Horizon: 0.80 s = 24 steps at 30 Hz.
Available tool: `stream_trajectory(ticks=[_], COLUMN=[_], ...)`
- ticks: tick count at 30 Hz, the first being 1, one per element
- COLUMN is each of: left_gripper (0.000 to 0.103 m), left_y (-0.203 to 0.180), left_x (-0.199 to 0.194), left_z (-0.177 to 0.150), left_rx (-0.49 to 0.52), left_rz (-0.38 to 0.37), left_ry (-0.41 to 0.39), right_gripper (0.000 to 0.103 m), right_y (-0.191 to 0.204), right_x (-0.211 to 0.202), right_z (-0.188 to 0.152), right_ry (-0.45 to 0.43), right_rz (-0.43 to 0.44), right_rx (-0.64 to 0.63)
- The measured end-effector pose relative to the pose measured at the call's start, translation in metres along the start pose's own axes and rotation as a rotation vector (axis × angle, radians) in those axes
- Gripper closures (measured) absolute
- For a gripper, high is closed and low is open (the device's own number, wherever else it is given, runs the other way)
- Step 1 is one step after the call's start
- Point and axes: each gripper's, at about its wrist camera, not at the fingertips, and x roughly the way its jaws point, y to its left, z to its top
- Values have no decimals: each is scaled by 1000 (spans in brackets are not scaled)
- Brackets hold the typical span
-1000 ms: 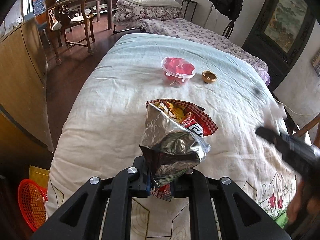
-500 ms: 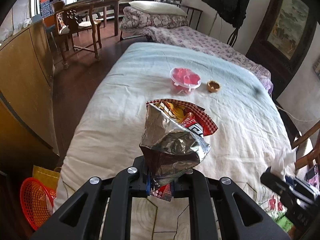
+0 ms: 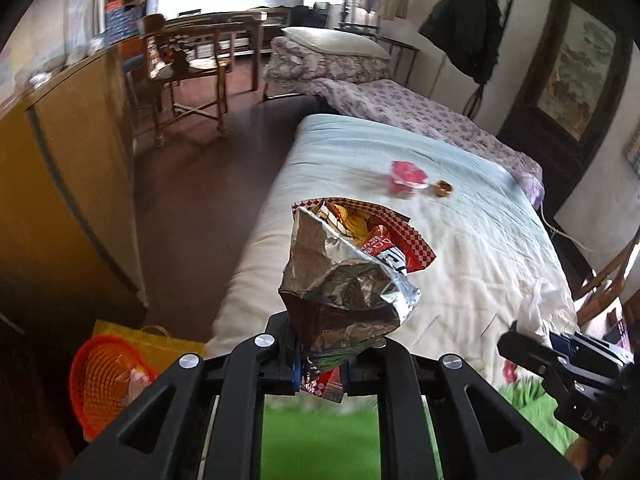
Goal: Collect trash
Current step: 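Carry snack bag and tissue to the red wastebasket and open both grippers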
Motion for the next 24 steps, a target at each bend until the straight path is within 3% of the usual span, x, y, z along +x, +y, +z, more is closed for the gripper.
stream_trajectory(ticks=[7, 13, 18, 24], left_gripper=[89, 89, 89, 89], left_y=[81, 157, 202, 263], left_x=[-28, -45, -44, -37], left_z=[-19, -44, -62, -89], left_rx=[-117, -227, -303, -436], left_rz=[99, 258, 302, 359], left_ry=[1, 1, 54, 137], right_gripper=[78, 78, 78, 78], right_y=[83, 149, 200, 264], right_x=[25, 50, 73, 131], right_z=[4, 0, 3, 3], right_ry=[64, 136, 191, 326], right_rz=[118, 194, 258, 351], right_rx=[-166, -299, -378, -407])
